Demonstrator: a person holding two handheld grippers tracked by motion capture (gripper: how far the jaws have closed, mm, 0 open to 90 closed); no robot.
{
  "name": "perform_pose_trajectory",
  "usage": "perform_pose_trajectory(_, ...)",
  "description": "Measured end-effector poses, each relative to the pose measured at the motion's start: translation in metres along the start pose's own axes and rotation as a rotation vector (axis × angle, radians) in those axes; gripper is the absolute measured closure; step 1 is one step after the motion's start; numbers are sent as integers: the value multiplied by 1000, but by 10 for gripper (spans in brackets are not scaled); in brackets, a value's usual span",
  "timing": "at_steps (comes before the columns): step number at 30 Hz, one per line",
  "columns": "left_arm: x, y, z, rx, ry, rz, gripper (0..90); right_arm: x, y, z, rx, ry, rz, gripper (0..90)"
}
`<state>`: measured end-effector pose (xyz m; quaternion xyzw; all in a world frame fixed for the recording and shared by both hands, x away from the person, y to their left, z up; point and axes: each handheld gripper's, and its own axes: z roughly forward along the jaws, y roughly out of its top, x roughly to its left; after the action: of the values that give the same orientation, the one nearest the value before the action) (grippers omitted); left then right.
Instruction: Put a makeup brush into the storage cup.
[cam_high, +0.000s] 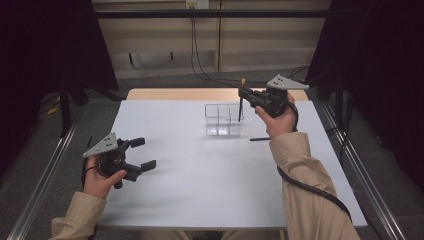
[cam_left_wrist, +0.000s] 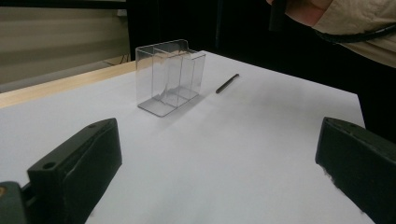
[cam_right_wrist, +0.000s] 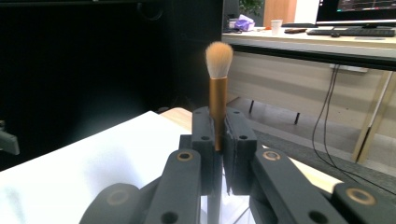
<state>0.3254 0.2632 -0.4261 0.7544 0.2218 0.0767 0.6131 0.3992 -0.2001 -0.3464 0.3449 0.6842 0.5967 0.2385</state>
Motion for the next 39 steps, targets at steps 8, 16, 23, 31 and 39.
perform_pose_trajectory(8, 0, 1, -1, 0, 2, 2, 4, -10, -1, 5, -2, -45, 0, 845)
perform_pose_trajectory(16, 1, 1, -2, -5, 1, -1, 5, -11, 0, 13, -16, -56, -15, 845)
perform_pose_trajectory(23, 1, 0, -3, -8, 1, -2, 7, -13, -5, 19, -8, -66, -17, 844)
perform_pose_trajectory(31, 1, 1, -2, -3, 2, 3, 8, -15, -13, 22, 0, -68, -14, 844)
perform_pose_trajectory(39, 1, 0, -3, -8, 1, -1, 7, -17, -17, 23, -1, -73, -15, 844)
